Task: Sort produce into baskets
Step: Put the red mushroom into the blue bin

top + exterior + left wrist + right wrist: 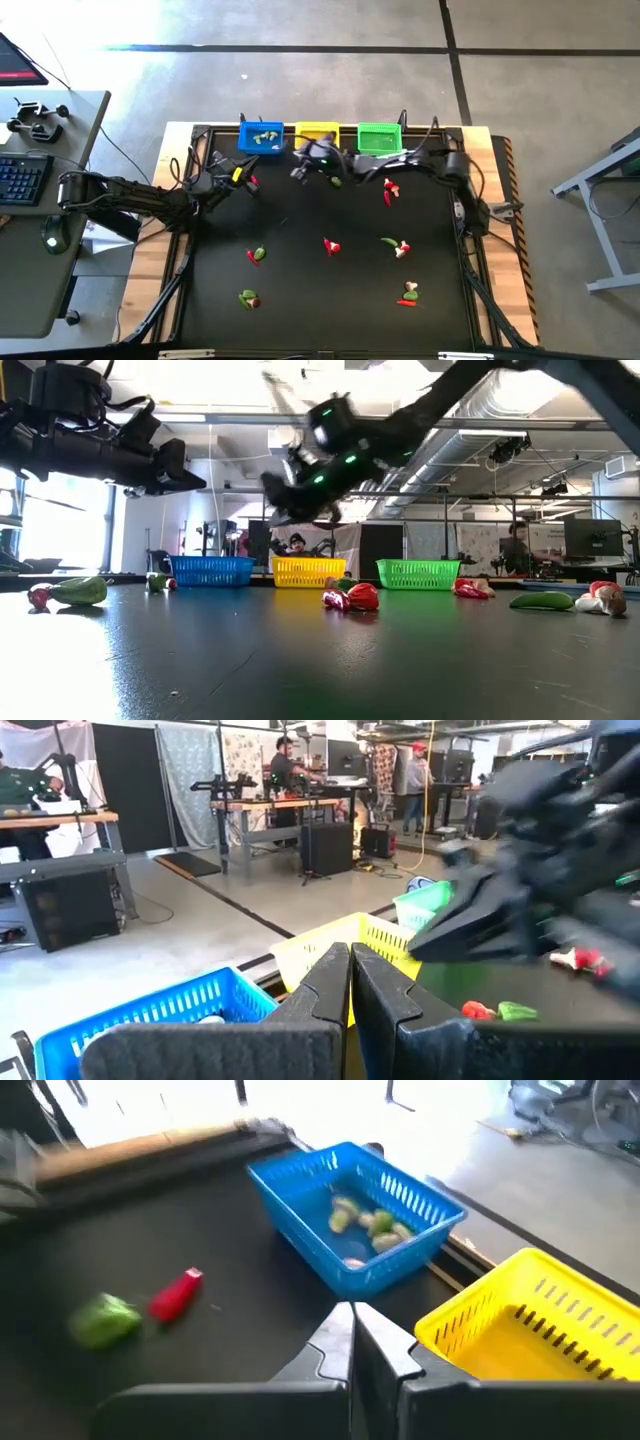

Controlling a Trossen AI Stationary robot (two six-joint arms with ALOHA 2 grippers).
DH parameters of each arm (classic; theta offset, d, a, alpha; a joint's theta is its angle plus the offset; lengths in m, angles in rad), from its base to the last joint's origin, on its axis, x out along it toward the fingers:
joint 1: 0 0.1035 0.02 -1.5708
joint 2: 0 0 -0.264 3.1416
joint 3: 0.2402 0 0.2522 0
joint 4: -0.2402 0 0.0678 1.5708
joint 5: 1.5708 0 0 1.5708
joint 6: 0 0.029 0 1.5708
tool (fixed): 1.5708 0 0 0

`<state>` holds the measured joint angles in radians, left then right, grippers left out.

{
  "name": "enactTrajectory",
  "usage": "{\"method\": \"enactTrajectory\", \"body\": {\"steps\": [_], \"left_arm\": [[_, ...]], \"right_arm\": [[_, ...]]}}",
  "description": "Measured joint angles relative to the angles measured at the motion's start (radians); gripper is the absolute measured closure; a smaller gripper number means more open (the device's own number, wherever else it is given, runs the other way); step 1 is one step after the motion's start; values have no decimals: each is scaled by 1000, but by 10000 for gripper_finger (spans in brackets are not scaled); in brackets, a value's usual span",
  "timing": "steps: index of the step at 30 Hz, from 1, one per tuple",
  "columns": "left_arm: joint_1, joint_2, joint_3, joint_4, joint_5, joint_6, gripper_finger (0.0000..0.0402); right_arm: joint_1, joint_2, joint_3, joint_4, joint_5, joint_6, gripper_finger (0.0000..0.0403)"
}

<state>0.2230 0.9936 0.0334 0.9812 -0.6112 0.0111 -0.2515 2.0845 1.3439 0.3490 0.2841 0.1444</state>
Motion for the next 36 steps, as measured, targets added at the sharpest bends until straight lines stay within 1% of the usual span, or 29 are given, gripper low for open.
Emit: {"method": "enactTrajectory", "body": {"steps": [4, 8, 11, 15, 17, 19, 21, 23, 27, 31, 33, 36], "left_arm": [[1, 0, 0, 5, 4, 0, 401], [5, 0, 0, 3, 10, 0, 401], [6, 0, 0, 2, 23, 0, 401], [8, 0, 0, 3, 41, 0, 401], [8, 0, 0, 3, 45, 0, 401], [8, 0, 0, 3, 48, 0, 401], [8, 0, 0, 3, 48, 0, 401], [8, 0, 0, 3, 48, 0, 401], [8, 0, 0, 3, 49, 0, 401], [8, 0, 0, 3, 51, 0, 401], [8, 0, 0, 2, 51, 0, 401], [8, 0, 0, 2, 51, 0, 401]], "right_arm": [[15, -102, -181, 103, 7, 39, 403], [41, -171, -296, 101, 59, 40, 403], [66, -205, -367, 108, 64, 46, 403], [67, -213, -415, 95, 61, 80, 403], [51, -214, -416, 47, 13, 114, 402], [40, -214, -405, -28, 0, 147, 397], [35, -214, -389, -75, 4, 150, 383], [27, -214, -369, -106, -1, 137, 360], [3, -199, -352, -134, -7, 105, 295], [-21, -187, -350, -135, -65, 79, 232], [-33, -186, -350, -142, -107, 75, 214], [-47, -186, -350, -142, -114, 76, 207]]}}
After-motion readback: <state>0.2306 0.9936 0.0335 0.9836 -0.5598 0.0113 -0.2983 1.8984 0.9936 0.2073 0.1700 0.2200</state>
